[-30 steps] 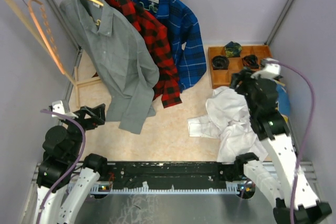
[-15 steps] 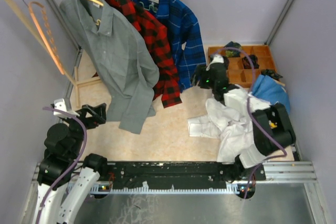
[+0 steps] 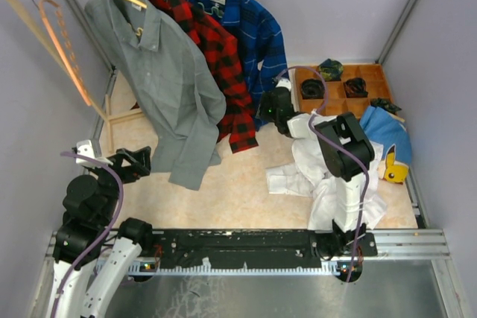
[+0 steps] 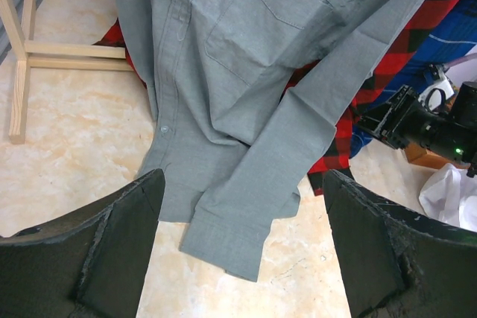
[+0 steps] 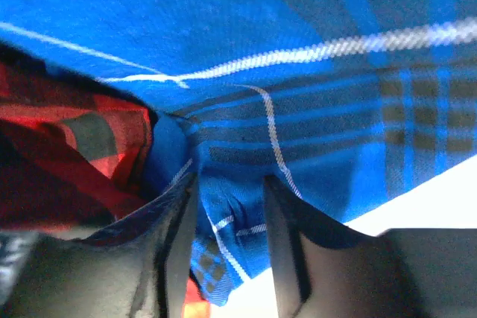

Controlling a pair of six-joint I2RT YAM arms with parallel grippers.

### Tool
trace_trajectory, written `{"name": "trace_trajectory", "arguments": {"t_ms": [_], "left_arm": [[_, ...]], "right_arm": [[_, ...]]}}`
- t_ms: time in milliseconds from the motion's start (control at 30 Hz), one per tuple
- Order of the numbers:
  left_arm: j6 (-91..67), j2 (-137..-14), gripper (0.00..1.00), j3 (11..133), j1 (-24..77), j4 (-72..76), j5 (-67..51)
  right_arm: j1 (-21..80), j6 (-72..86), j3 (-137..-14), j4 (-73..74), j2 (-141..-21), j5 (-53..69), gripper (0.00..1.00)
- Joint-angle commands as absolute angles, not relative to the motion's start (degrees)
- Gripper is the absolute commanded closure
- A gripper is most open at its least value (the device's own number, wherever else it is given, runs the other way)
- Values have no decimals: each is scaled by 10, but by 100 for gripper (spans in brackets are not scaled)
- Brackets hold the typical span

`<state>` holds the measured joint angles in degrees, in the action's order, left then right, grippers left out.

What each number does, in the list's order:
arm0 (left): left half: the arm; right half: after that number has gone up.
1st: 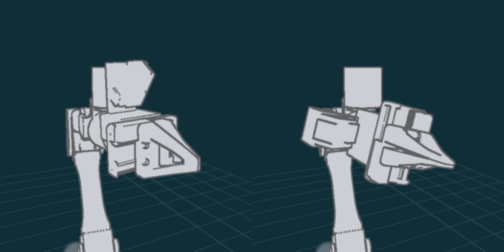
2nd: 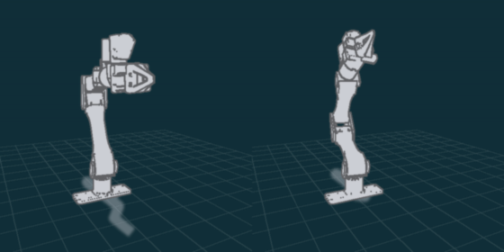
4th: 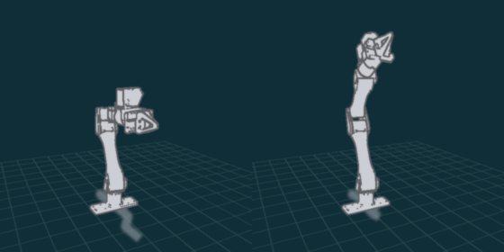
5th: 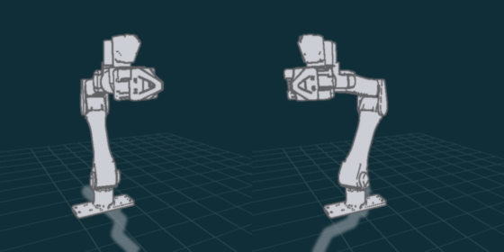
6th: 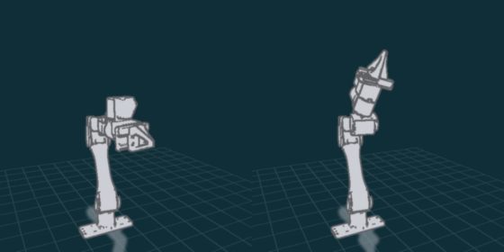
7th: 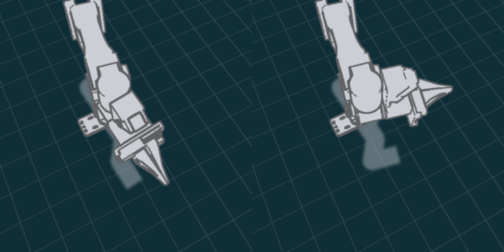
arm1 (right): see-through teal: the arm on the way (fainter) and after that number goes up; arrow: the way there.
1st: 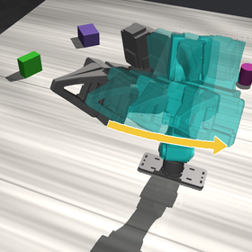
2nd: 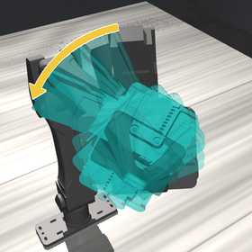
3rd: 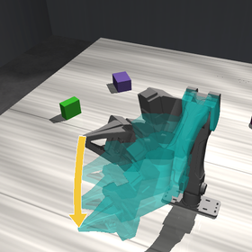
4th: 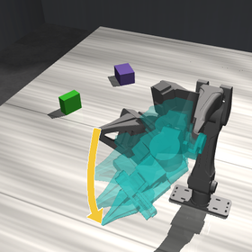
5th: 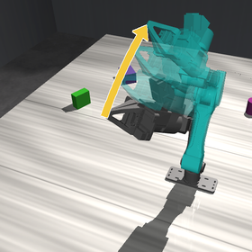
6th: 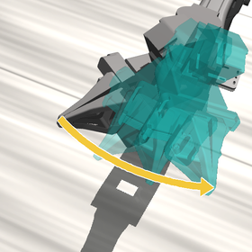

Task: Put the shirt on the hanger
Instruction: Adjust the shirt at the center of the board.

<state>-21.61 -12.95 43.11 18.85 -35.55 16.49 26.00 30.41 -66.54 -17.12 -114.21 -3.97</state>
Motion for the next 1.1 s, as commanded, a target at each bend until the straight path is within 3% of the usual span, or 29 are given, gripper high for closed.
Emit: {"name": "trace_trajectory", "arguments": {"t_ms": [0, 100, 267, 300, 400, 433, 567, 667, 833, 1067], "left_arm": [[-212, -131, 8, 429, 185, -345, 170], [-211, -132, 8, 429, 185, -344, 169], [-210, -137, 8, 429, 185, -344, 165], [-210, -136, 8, 429, 185, -344, 166], [-211, -132, 8, 430, 185, -345, 170], [-211, -131, 8, 429, 185, -344, 170], [-210, -133, 8, 429, 184, -343, 167], [-209, -134, 8, 429, 183, -342, 165], [-209, -132, 8, 428, 183, -343, 166], [-210, -133, 8, 429, 183, -343, 165]], "right_arm": [[285, 327, -720, -168, -1166, -62, 70], [296, 351, -712, -164, -1173, -15, 80], [309, 365, -693, -207, -1160, 113, 77], [310, 366, -679, -205, -1137, 94, 73], [310, 365, -626, -181, -1057, 0, 47], [310, 360, -608, -175, -1029, -28, 44], [314, 331, -567, -155, -955, -72, 44], [323, 291, -574, -146, -952, -22, 46], [333, 234, -625, -143, -1013, 106, 45], [335, 191, -696, -112, -1090, 96, 43]]}}
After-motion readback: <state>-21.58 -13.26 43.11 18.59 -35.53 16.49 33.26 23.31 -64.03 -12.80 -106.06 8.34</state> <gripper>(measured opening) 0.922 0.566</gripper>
